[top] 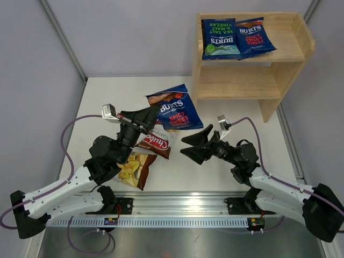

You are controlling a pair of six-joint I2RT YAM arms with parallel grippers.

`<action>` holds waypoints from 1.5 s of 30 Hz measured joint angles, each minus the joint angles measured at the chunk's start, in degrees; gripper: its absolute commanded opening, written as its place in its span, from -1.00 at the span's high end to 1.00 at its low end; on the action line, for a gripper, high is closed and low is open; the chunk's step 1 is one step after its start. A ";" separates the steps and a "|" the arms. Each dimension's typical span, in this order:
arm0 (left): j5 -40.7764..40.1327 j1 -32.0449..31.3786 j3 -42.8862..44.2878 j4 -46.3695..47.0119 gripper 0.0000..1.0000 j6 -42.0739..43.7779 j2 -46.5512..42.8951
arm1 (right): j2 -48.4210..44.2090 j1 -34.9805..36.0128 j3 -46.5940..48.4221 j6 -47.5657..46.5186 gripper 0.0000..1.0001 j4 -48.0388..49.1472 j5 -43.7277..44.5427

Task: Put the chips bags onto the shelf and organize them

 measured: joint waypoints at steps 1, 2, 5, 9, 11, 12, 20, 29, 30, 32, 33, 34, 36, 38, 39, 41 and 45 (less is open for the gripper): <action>0.07 -0.57 0.15 0.90 1.00 -0.59 0.72 | 1.79 1.42 0.52 -1.27 -0.63 2.43 1.18; 0.11 -1.31 0.17 2.08 1.00 -1.20 1.51 | 3.30 2.51 0.98 -2.32 -0.62 4.63 2.51; 0.02 -3.87 0.17 3.91 1.00 -2.62 2.93 | 5.84 3.93 1.60 -4.61 -0.54 10.80 6.84; -0.50 -7.56 0.17 6.38 1.00 -3.96 3.63 | 6.05 4.15 1.60 -6.73 -0.44 14.73 11.10; -0.87 -9.31 0.17 7.50 1.00 -4.39 4.11 | 5.70 4.44 1.57 -7.80 -0.30 15.85 12.13; -1.16 -9.97 0.17 7.91 1.00 -4.59 4.44 | 5.18 4.66 1.51 -8.26 -0.21 15.98 12.52; -3.76 -11.54 0.11 8.46 1.00 -6.14 5.57 | -3.15 4.90 0.04 -11.23 -0.08 17.18 14.38; -5.22 -11.61 0.11 7.54 1.00 -7.30 5.51 | -7.10 4.96 0.00 -12.76 0.56 17.79 15.13; -5.38 -11.61 0.11 7.02 1.00 -7.26 5.38 | -7.48 4.96 0.00 -12.81 0.66 17.20 15.41; -5.75 -11.61 0.11 5.38 0.97 -6.69 4.83 | -8.46 4.96 0.00 -12.92 0.90 15.32 15.74; -5.81 -11.63 0.11 4.76 0.86 -6.23 4.57 | -8.90 4.98 0.02 -12.90 0.94 14.51 15.91; -5.90 -11.67 0.11 4.02 0.48 -5.27 4.22 | -9.46 5.01 0.07 -12.92 0.98 13.33 16.04; -6.21 -11.69 0.15 2.67 -0.28 -2.27 3.52 | -10.80 5.01 0.44 -12.92 1.00 10.62 16.31; -6.47 -11.67 0.26 1.95 -0.92 0.76 2.82 | -12.85 5.01 2.40 -12.92 0.99 4.72 16.41; -6.56 -11.67 0.26 1.95 -0.98 1.90 2.49 | -13.66 5.01 3.61 -12.94 1.00 2.21 16.37; -6.56 -11.67 0.37 1.86 -0.98 5.05 1.97 | -15.69 5.01 7.30 -12.96 1.00 -4.94 16.24; -6.23 -11.63 3.30 -0.83 -0.98 12.59 1.77 | -18.97 5.01 15.50 -13.09 1.00 -19.54 15.43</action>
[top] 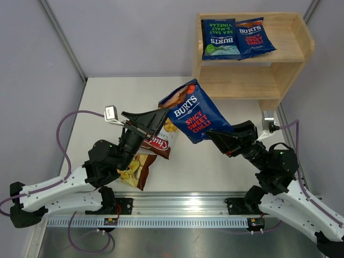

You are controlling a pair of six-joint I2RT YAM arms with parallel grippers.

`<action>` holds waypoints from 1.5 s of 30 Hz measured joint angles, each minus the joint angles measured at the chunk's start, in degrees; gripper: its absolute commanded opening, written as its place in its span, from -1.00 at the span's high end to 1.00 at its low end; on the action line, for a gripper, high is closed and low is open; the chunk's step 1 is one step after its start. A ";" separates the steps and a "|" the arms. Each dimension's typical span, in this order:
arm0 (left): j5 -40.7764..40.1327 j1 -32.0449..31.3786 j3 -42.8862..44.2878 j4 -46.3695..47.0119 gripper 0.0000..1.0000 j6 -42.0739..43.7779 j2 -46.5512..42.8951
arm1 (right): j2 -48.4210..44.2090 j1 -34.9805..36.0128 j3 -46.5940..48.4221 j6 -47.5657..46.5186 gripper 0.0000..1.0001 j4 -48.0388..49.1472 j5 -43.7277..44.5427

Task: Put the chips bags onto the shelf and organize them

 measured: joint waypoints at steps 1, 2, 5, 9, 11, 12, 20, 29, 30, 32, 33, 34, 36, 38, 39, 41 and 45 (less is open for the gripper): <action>0.26 0.11 0.81 -0.35 -0.98 2.21 -0.02 | -0.46 0.00 2.93 0.02 1.00 -5.25 -0.09; 0.94 0.33 1.51 -0.57 -0.98 4.66 -0.07 | -0.44 0.00 5.11 0.02 1.00 -8.39 -0.20; 5.14 1.22 3.17 -0.90 -0.98 12.35 -0.13 | 0.76 0.00 13.14 -0.07 1.00 -20.33 -2.03; 14.43 2.47 5.57 -1.84 -0.98 21.73 -0.13 | 1.53 0.00 18.25 -0.52 1.00 -31.89 -6.08; 18.60 3.04 6.23 -3.15 -0.98 25.05 -0.46 | 1.68 0.00 19.76 -0.90 1.00 -36.72 -8.28; 20.06 3.26 6.23 -3.74 -0.93 26.05 -0.79 | 1.79 0.00 20.55 -1.11 1.00 -38.88 -9.60; 31.95 5.68 6.05 -7.10 0.30 30.58 -3.82 | 2.73 0.00 25.70 -2.49 1.00 -49.53 -16.24; 33.64 5.99 5.79 -12.22 1.00 32.98 -6.56 | 1.01 0.00 27.93 -3.91 1.00 -56.89 -14.82; 33.16 5.97 5.79 -12.94 1.00 33.05 -7.08 | 0.94 0.00 27.93 -4.07 1.00 -57.48 -14.53; 32.35 5.92 5.73 -14.53 1.00 32.98 -8.07 | 0.96 0.00 27.93 -4.22 1.00 -58.64 -13.97; 31.89 5.90 5.66 -15.04 1.00 32.74 -8.41 | 1.03 0.00 27.93 -4.26 1.00 -58.86 -13.46; 31.52 5.88 5.53 -15.28 1.00 32.50 -8.70 | 1.03 0.00 27.93 -4.26 1.00 -58.99 -13.20; 30.05 5.81 4.94 -16.33 1.00 31.80 -9.44 | 1.05 0.00 27.93 -4.31 1.00 -59.23 -12.48; 28.37 5.73 4.76 -17.90 0.82 30.93 -9.84 | 1.22 0.02 27.93 -4.28 0.99 -59.78 -11.37; 27.41 5.64 4.81 -18.62 0.57 30.71 -9.88 | 1.46 0.02 27.96 -4.24 1.00 -59.91 -10.60; 23.43 5.86 5.14 -20.46 -0.25 30.73 -10.14 | 2.05 0.04 28.55 -4.13 1.00 -61.42 -8.85; 13.46 6.43 8.46 -25.31 -0.57 28.28 -11.32 | 3.63 0.09 31.76 -3.96 1.00 -63.34 -2.10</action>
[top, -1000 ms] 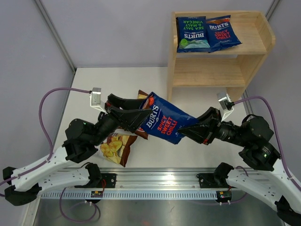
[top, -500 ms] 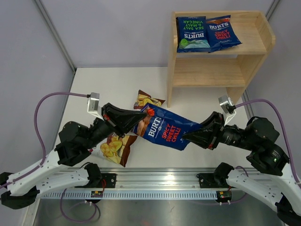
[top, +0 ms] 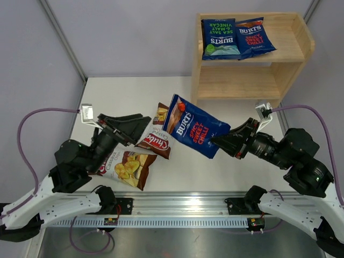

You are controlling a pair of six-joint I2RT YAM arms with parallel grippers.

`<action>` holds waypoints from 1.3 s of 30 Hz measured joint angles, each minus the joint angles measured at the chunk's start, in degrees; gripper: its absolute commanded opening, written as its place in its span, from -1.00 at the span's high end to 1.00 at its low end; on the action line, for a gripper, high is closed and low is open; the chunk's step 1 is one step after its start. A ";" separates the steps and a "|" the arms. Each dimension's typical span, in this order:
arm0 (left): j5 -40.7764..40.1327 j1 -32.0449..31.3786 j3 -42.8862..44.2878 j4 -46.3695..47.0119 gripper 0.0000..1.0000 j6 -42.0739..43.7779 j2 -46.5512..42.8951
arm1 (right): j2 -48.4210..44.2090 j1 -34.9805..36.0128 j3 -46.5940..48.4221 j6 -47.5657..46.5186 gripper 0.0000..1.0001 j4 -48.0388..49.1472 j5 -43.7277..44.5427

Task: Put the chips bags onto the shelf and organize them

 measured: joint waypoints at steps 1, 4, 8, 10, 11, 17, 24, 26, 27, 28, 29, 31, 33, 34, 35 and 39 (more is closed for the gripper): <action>-2.84 0.00 1.20 -1.88 -0.57 -1.03 -0.63 | 0.96 0.00 1.38 0.04 1.00 -0.37 2.25; -10.14 0.00 2.78 -5.95 -0.61 -2.67 -4.00 | 5.09 0.02 6.51 0.42 1.00 -0.74 9.18; -14.97 0.04 4.37 -11.52 -0.71 -2.64 -6.78 | 12.79 0.02 16.46 0.98 1.00 -1.31 16.59; -15.65 0.11 4.85 -15.06 -0.72 -2.40 -6.67 | 17.07 0.02 23.06 1.14 1.00 -1.66 19.43; -15.67 0.11 4.79 -16.74 -0.73 -2.23 -6.62 | 19.39 0.02 26.95 1.14 1.00 -1.75 20.98; -13.88 0.11 1.97 -26.08 -0.72 -0.63 -6.21 | 35.69 -15.13 54.34 4.76 1.00 -4.33 21.16; -10.10 0.11 -0.85 -31.93 -0.72 0.28 -6.51 | 46.12 -56.17 55.63 27.67 1.00 2.97 3.37; -8.61 0.11 -1.86 -32.52 -0.72 0.33 -6.71 | 47.87 -61.96 52.52 33.40 1.00 5.88 -1.07; -7.82 0.11 -2.36 -32.74 -0.72 0.33 -6.71 | 49.29 -64.61 51.71 36.13 1.00 7.04 -3.13; -7.04 0.11 -2.91 -32.76 -0.72 0.35 -6.71 | 50.58 -66.51 51.30 37.99 1.00 7.96 -4.72; -6.32 0.11 -3.52 -32.76 -0.72 0.35 -6.73 | 51.47 -67.69 51.04 39.12 1.00 8.55 -5.79; -5.20 0.11 -4.81 -32.92 -0.72 0.50 -6.86 | 52.78 -69.24 50.45 41.05 1.00 9.16 -7.65; -4.46 0.11 -6.12 -33.00 -0.73 0.57 -7.13 | 52.94 -69.70 48.87 42.66 1.00 10.14 -9.46; -4.26 0.11 -6.64 -33.03 -0.73 0.57 -7.26 | 52.76 -69.79 48.00 43.50 1.00 10.75 -10.05; -3.98 0.11 -7.13 -33.03 -0.73 0.57 -7.41 | 52.37 -69.90 46.66 44.44 1.00 11.69 -10.58; -2.82 0.11 -8.70 -32.61 -0.72 0.50 -7.72 | 50.14 -70.34 40.33 47.47 1.00 13.33 -11.28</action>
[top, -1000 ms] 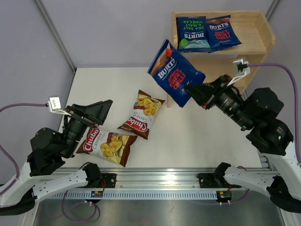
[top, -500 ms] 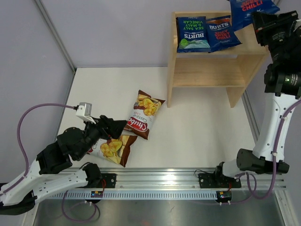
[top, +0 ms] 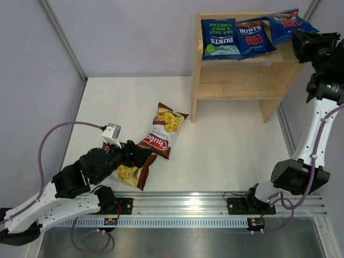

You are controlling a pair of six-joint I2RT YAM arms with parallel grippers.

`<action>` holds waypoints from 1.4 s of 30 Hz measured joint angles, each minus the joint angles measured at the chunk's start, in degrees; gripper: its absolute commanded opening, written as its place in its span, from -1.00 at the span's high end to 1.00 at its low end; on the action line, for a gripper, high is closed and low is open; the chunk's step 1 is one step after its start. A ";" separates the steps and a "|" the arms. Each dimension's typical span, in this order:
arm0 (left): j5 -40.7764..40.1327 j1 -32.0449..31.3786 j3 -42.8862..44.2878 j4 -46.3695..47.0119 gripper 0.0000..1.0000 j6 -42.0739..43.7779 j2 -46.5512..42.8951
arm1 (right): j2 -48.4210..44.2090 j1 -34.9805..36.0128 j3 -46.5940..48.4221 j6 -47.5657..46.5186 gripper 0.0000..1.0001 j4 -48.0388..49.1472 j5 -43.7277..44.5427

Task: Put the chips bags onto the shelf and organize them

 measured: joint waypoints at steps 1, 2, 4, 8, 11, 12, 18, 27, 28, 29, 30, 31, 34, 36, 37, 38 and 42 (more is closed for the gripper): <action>0.22 0.00 -0.35 0.04 -0.72 -0.02 -0.07 | -0.31 -0.26 -1.09 0.57 1.00 -0.11 0.04; 0.39 0.00 -0.63 0.07 -0.73 -0.04 -0.13 | -0.48 -0.52 -1.84 0.92 1.00 -0.17 0.17; 0.68 0.00 -0.98 0.20 -0.72 -0.20 -0.15 | -0.87 -1.27 -3.48 1.68 1.00 -0.42 0.52; 0.96 0.00 -1.60 0.22 -0.72 -0.31 -0.90 | -1.01 -2.38 -4.55 2.58 1.00 -0.72 0.48; 0.94 0.00 -1.62 0.26 -0.73 -0.44 -1.64 | -1.44 -2.51 -5.68 2.78 0.95 -0.66 0.55; 0.94 0.00 -1.62 0.26 -0.72 -0.46 -1.79 | -1.70 -2.51 -6.32 2.78 0.93 -0.72 0.57; 0.94 0.00 -1.84 0.37 -0.72 -0.76 -2.03 | -2.54 -2.51 -8.61 2.05 0.81 -1.51 1.38; 0.96 0.00 -2.51 0.68 -0.72 -1.05 -1.90 | -2.78 -2.49 -9.16 -0.42 0.58 -3.87 2.54; 0.98 0.00 -2.51 0.76 -0.72 -1.07 -1.88 | -2.73 -2.49 -8.90 -1.07 0.55 -4.70 2.67; 0.98 0.00 -2.51 0.85 -0.72 -1.07 -1.84 | -2.62 -2.49 -8.37 -1.66 0.52 -5.70 2.80; 0.98 0.00 -2.51 0.90 -0.72 -1.07 -1.81 | -2.40 -2.45 -7.61 -2.38 0.50 -6.56 2.84; 0.98 0.00 -2.51 0.92 -0.72 -1.07 -1.77 | -2.21 -2.40 -6.88 -2.99 0.48 -7.23 2.86; 1.01 0.00 -2.51 1.27 -0.71 -1.07 -1.29 | -0.83 -1.99 -3.21 -5.57 0.30 -10.16 3.04; 1.03 0.00 -2.51 1.25 -0.71 -1.05 -0.81 | 0.39 -1.68 -0.68 -7.17 0.17 -11.89 3.02; 1.03 0.00 -2.51 1.27 -0.71 -1.03 -0.55 | 0.83 -1.46 0.11 -7.82 0.15 -12.44 3.04; 1.05 0.00 -2.51 1.27 -0.71 -1.03 -0.39 | 1.18 -1.27 0.61 -8.50 0.12 -13.00 3.06; 1.09 0.00 -2.51 1.25 -0.68 -1.01 -0.20 | 2.91 -0.42 3.50 -11.19 -0.12 -16.48 3.08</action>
